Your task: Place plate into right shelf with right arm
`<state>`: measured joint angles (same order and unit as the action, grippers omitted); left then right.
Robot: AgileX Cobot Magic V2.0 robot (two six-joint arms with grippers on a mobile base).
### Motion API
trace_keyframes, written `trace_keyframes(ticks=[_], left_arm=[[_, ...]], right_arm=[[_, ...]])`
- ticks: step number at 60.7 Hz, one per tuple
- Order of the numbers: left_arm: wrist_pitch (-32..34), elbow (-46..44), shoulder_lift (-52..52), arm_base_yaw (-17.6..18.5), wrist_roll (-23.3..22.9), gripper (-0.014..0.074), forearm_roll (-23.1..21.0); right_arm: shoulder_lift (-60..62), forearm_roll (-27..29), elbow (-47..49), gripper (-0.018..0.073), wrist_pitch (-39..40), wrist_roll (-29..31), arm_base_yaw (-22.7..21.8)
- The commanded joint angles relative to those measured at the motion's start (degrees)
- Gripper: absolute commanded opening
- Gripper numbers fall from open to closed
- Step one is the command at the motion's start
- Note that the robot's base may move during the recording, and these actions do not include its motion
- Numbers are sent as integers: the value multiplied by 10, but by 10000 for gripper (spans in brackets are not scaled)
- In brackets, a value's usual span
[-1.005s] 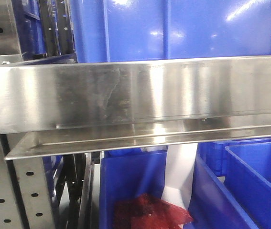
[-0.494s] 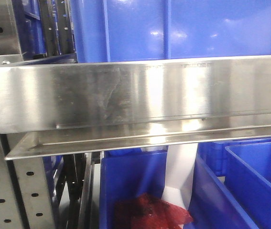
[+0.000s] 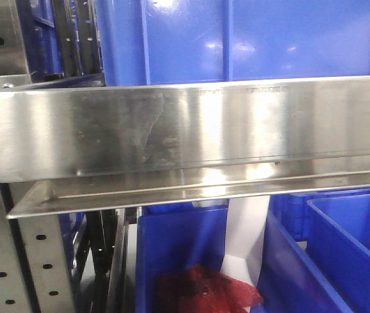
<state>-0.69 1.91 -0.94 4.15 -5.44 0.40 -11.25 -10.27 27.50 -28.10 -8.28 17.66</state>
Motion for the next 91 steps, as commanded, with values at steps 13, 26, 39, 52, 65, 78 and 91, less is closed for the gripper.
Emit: trace_keyframes(ticks=[13,26,39,52,65,78,91], left_arm=[[51,4,-6,-1,-3,-47,0],[51,4,-6,-1,-3,-47,0],[51,4,-6,-1,-3,-47,0],[51,4,-6,-1,-3,-47,0],[51,4,-6,-1,-3,-47,0],[51,4,-6,-1,-3,-47,0],[51,4,-6,-1,-3,-47,0]], right_arm=[[48,139,-93,46,145,129,-106],[85,176,-202,46,240,129,-144],[122,176,-290,46,340,129,-144],[126,175,-287,46,307,129,-144],[126,175,-287,46,307,129,-144],[126,175,-287,46,307,129,-144],[126,175,-287,46,307,129,-144]])
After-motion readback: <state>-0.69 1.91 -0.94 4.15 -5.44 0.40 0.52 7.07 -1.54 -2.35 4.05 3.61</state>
